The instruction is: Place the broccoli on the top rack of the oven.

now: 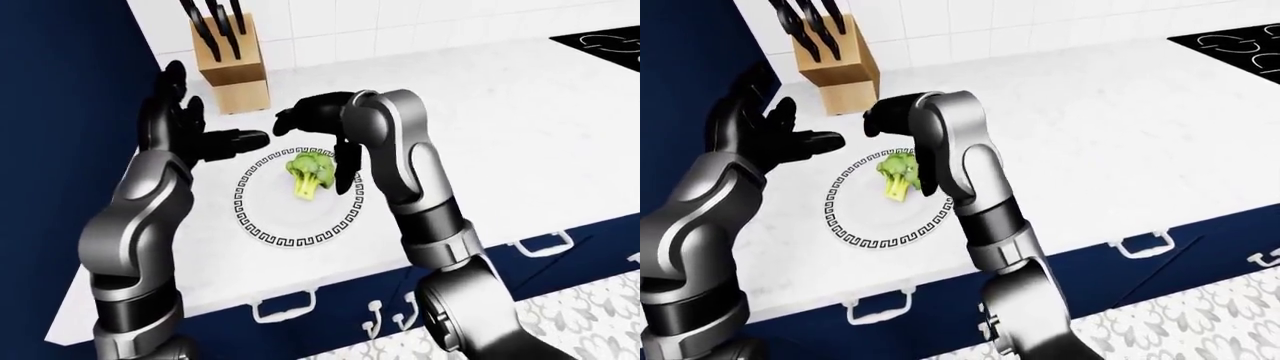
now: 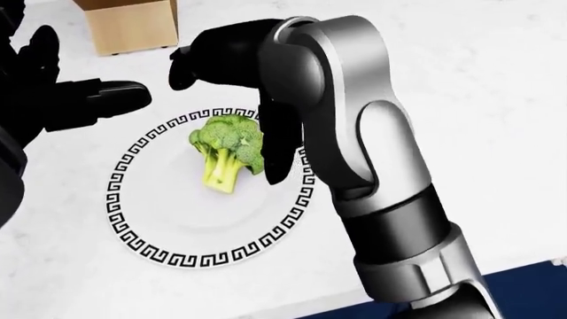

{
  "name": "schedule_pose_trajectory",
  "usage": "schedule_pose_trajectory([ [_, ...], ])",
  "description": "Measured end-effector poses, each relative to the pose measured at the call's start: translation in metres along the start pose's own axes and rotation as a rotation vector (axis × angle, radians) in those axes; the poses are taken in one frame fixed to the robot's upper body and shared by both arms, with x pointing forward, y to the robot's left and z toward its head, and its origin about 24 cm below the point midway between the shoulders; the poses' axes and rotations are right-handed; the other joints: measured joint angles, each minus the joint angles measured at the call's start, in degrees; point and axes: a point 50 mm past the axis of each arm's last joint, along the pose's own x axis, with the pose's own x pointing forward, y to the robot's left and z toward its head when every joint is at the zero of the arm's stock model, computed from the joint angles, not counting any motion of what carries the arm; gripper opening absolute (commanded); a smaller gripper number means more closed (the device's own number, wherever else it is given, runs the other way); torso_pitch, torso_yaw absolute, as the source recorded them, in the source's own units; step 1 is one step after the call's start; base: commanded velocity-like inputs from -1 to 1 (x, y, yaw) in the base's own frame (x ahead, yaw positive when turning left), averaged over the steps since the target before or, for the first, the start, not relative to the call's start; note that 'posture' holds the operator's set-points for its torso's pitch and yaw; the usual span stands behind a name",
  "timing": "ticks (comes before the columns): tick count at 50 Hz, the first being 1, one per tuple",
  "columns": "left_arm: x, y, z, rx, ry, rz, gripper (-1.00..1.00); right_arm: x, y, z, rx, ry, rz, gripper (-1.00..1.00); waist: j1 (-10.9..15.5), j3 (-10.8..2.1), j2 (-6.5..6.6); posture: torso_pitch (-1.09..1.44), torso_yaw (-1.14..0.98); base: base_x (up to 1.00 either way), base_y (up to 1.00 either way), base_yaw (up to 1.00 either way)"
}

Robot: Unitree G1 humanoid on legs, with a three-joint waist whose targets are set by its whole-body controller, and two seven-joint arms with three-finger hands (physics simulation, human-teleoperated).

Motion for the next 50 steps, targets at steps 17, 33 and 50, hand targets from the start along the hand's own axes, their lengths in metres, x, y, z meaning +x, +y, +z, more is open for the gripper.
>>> schedule_pose_trajectory([
  [17,0.001,0.001,0.001,-0.002,0.001,0.002,1.0,0.014,0.007,0.008,-0.036,-0.011,0.039,0.59,-0.09,0.01,0.13,0.0,0.0,0.0,0.0,0.0],
  [33,0.0,0.001,0.001,-0.002,0.0,0.003,1.0,0.019,0.012,0.009,-0.047,-0.007,0.061,0.57,-0.15,0.08,0.18,0.0,0.0,0.0,0.0,0.0],
  [50,0.001,0.002,0.001,-0.003,0.0,0.004,1.0,0.023,0.022,0.007,-0.057,0.002,0.079,0.48,-0.07,0.04,0.22,0.0,0.0,0.0,0.0,0.0],
])
